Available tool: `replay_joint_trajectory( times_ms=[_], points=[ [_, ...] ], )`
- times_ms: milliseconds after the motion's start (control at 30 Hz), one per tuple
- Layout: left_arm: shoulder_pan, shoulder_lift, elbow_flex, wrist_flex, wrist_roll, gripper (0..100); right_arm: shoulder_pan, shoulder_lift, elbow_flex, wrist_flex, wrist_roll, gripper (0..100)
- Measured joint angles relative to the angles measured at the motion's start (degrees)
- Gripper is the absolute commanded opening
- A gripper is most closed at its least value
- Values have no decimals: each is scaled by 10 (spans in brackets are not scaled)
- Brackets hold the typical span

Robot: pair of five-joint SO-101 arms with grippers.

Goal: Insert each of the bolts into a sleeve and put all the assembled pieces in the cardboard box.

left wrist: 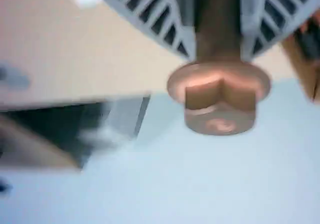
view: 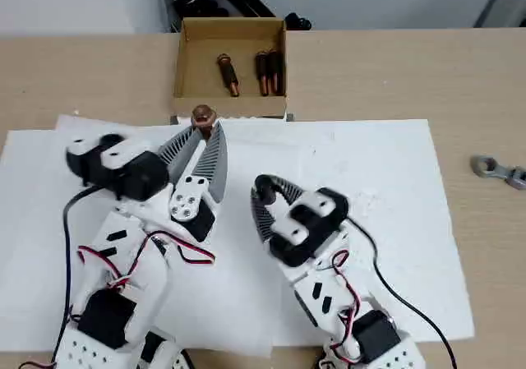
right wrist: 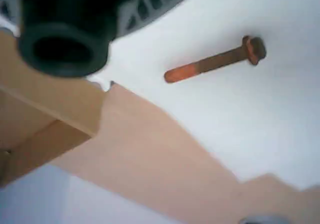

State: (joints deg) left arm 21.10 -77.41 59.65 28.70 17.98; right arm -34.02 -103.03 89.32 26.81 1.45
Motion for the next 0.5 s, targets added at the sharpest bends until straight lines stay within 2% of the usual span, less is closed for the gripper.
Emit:
replay_joint_trajectory(
  times_ms=[100, 300, 500],
  points=[
    [0, -3, 9, -18, 17, 5, 27, 0, 0, -4, -53, 4],
    [4, -3, 40, -62, 20, 5, 27, 0, 0, -4, -66, 4],
    [40, -3, 40, -62, 20, 5, -33, 0, 0, -4, -66, 4]
  ],
)
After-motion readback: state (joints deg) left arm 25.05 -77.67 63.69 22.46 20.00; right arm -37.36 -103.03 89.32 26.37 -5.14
